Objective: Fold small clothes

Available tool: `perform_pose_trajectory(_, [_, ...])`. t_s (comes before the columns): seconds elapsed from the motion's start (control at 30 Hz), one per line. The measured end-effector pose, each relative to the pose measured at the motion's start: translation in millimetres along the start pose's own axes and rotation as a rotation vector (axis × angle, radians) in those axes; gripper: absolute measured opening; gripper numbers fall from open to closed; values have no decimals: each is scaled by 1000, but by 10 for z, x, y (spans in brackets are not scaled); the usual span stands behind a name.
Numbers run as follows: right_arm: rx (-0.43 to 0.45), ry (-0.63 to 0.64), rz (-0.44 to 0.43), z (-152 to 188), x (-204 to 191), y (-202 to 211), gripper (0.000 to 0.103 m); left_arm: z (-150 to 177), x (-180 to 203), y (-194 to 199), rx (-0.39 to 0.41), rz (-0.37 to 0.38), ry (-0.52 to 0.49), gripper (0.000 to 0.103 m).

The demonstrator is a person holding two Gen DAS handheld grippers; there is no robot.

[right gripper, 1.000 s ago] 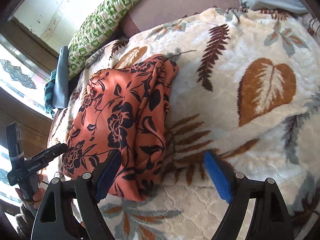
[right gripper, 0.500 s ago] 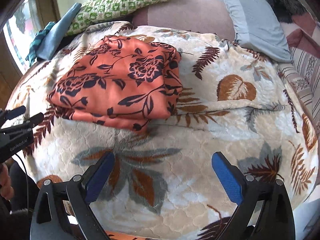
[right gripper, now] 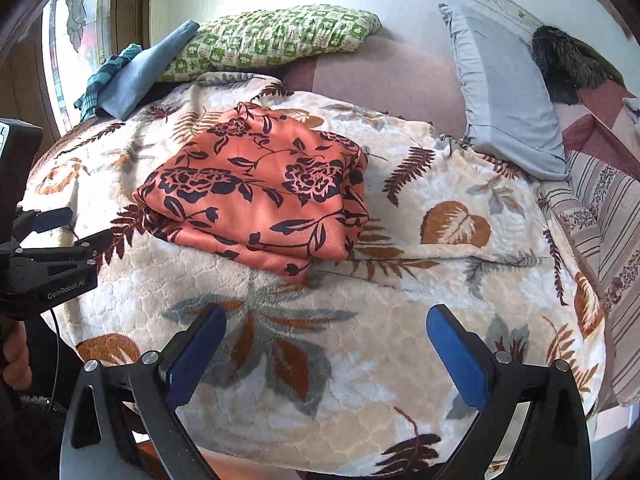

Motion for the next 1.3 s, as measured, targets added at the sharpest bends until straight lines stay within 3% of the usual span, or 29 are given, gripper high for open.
perform_pose_trajectory(0.17, [48, 6, 120, -18, 14, 107, 101, 23, 18, 73, 7, 19, -8, 66])
perform_pose_trajectory(0.53, [-11, -29, -35, 0, 111, -24, 101, 83, 124, 251, 20, 91, -52, 66])
perform_pose_trajectory(0.9, [-48, -64, -35, 33, 223, -113, 101, 103, 215, 306, -1, 128, -84, 66])
perform_pose_trajectory(1.3, [-81, -99, -27, 48, 351, -185, 101, 123, 266, 475, 48, 128, -92, 66])
Point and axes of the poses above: each gripper's, at about its wrist camera, not at the fingertips, and y roughly against the way its jaws point, x to its right, z to its underside, the point moved 4 cm from there along -y, roughly the way its jaws point, and after that the axes turned 15 degrees about -x, right-handed, at the moved point
